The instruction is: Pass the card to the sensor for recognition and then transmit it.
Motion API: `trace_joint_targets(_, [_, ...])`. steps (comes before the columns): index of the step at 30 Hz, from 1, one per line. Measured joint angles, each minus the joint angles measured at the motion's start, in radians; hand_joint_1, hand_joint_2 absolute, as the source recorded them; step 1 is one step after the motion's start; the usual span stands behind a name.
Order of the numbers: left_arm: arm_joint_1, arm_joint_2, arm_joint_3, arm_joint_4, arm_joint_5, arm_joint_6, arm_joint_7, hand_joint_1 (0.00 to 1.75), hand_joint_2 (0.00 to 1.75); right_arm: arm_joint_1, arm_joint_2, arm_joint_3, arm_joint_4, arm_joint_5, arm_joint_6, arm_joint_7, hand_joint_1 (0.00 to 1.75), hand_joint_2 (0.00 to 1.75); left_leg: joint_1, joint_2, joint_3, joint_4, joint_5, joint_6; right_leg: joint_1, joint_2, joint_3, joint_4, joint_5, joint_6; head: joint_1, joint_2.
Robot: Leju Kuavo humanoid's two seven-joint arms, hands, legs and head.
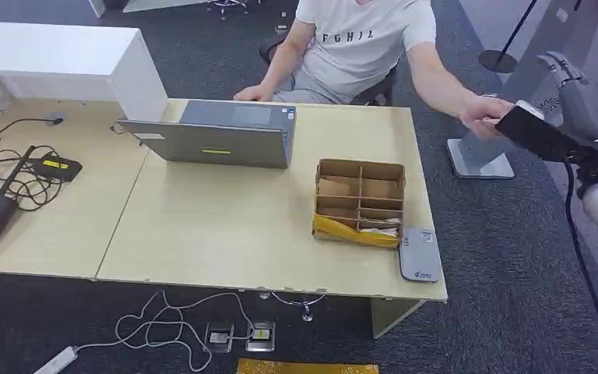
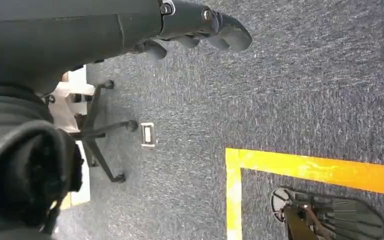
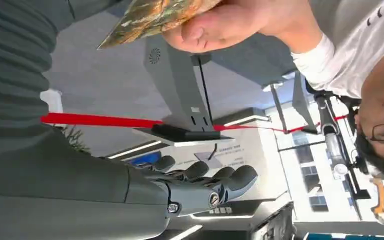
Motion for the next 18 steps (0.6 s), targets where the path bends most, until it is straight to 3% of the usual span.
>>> trace_joint_targets(15, [0.000, 0.000, -0.002, 0.000, -0.014, -0.012, 0.028, 0.00, 0.00, 0.050, 0.055, -0.086, 0.019, 0.032, 0.016, 0.007, 0.00, 1.75, 0.000, 0.000, 0.000, 0.000, 0.000, 0.000, 0.000, 0.000, 0.000, 0.000, 0.000, 0.000, 0.000, 0.000])
trace_joint_targets(16, [0.000, 0.000, -0.003, 0.000, -0.014, -0.012, 0.028, 0.00, 0.00, 0.051, 0.056, -0.091, 0.020, 0.038, 0.021, 0.008, 0.07, 1.75, 0.000, 0.000, 0.000, 0.000, 0.000, 0.000, 0.000, 0.000, 0.000, 0.000, 0.000, 0.000, 0.000, 0.000])
trace_joint_targets(17, [0.000, 0.000, -0.003, 0.000, -0.014, -0.011, 0.027, 0.00, 0.00, 0.051, 0.058, -0.096, 0.020, 0.040, 0.027, 0.009, 1.62, 1.75, 0.000, 0.000, 0.000, 0.000, 0.000, 0.000, 0.000, 0.000, 0.000, 0.000, 0.000, 0.000, 0.000, 0.000])
trace_joint_targets(18, [0.000, 0.000, -0.004, 0.000, -0.014, -0.010, 0.026, 0.00, 0.00, 0.052, 0.060, -0.098, 0.021, 0.042, 0.033, 0.010, 1.75, 1.75, 0.000, 0.000, 0.000, 0.000, 0.000, 0.000, 0.000, 0.000, -0.001, 0.000, 0.000, 0.000, 0.000, 0.000])
